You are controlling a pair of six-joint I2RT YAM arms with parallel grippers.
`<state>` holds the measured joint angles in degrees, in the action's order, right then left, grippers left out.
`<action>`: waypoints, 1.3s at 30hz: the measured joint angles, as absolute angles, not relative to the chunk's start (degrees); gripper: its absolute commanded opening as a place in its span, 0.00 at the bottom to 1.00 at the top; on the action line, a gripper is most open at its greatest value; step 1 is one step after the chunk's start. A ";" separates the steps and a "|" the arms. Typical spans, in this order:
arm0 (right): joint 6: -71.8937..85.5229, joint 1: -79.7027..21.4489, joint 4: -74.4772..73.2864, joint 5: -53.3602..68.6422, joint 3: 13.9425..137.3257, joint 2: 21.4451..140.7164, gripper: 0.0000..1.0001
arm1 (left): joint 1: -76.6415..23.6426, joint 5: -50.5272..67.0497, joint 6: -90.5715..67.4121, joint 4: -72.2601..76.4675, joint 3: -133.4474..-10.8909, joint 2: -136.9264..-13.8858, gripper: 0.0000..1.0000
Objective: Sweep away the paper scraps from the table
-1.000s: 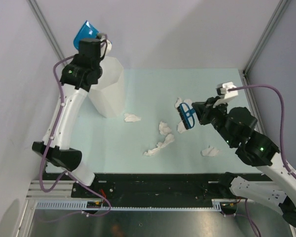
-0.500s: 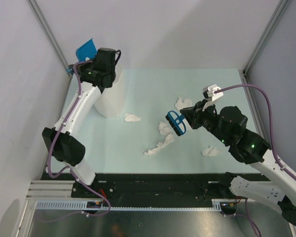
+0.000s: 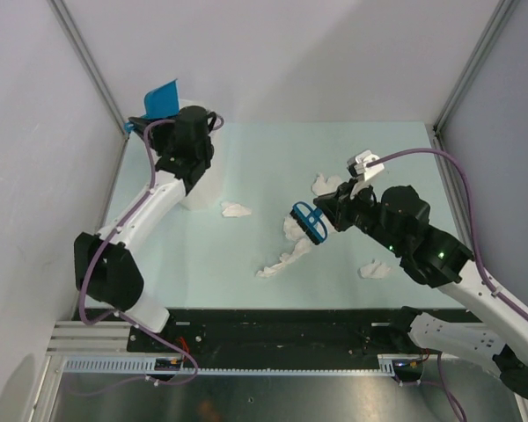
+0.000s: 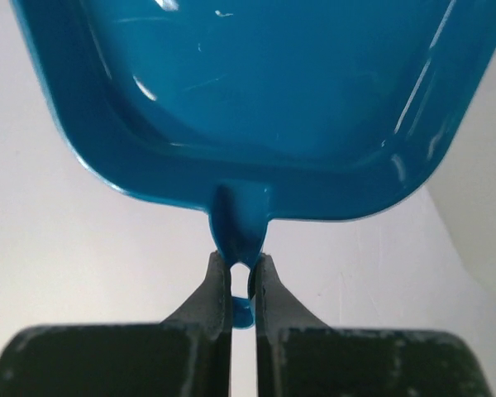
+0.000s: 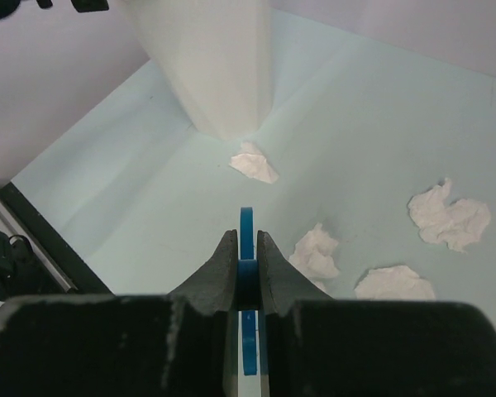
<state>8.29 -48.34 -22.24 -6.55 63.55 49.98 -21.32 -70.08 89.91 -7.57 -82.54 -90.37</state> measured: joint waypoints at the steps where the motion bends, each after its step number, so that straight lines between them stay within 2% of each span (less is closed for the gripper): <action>1: 8.25 -48.42 -22.20 -6.37 63.53 50.06 0.00 | -21.47 -69.93 93.49 -2.42 -80.82 -89.80 0.00; 3: 8.16 -48.64 -22.06 -6.07 63.53 50.19 0.00 | -21.63 -69.71 99.81 6.50 -77.14 -88.12 0.00; 7: 7.92 -49.15 -21.93 -6.26 63.46 50.63 0.00 | -21.56 -68.62 104.27 15.22 -76.97 -87.59 0.00; 14: 6.57 -53.17 -19.81 -7.18 58.67 54.22 0.00 | -21.91 -63.92 99.57 17.21 -78.67 -82.61 0.00; 19: 6.63 -58.67 -13.41 -1.32 49.93 61.06 0.00 | -23.51 -58.92 82.46 2.59 -78.72 -72.69 0.00; 24: 8.80 -59.88 -3.25 1.61 48.95 71.46 0.00 | -25.78 -52.05 66.96 -12.21 -76.09 -63.44 0.00; 29: 12.69 -57.67 2.15 -2.74 49.10 82.00 0.00 | -26.09 -33.71 49.23 -32.82 -73.23 -58.50 0.00; 34: 15.77 -50.92 1.52 -5.48 49.10 81.32 0.00 | -26.15 -16.01 40.62 -44.84 -61.76 -56.05 0.00; 39: 14.98 -50.15 0.01 -3.22 49.10 75.09 0.00 | -26.55 -3.81 37.52 -51.51 -51.86 -56.45 0.00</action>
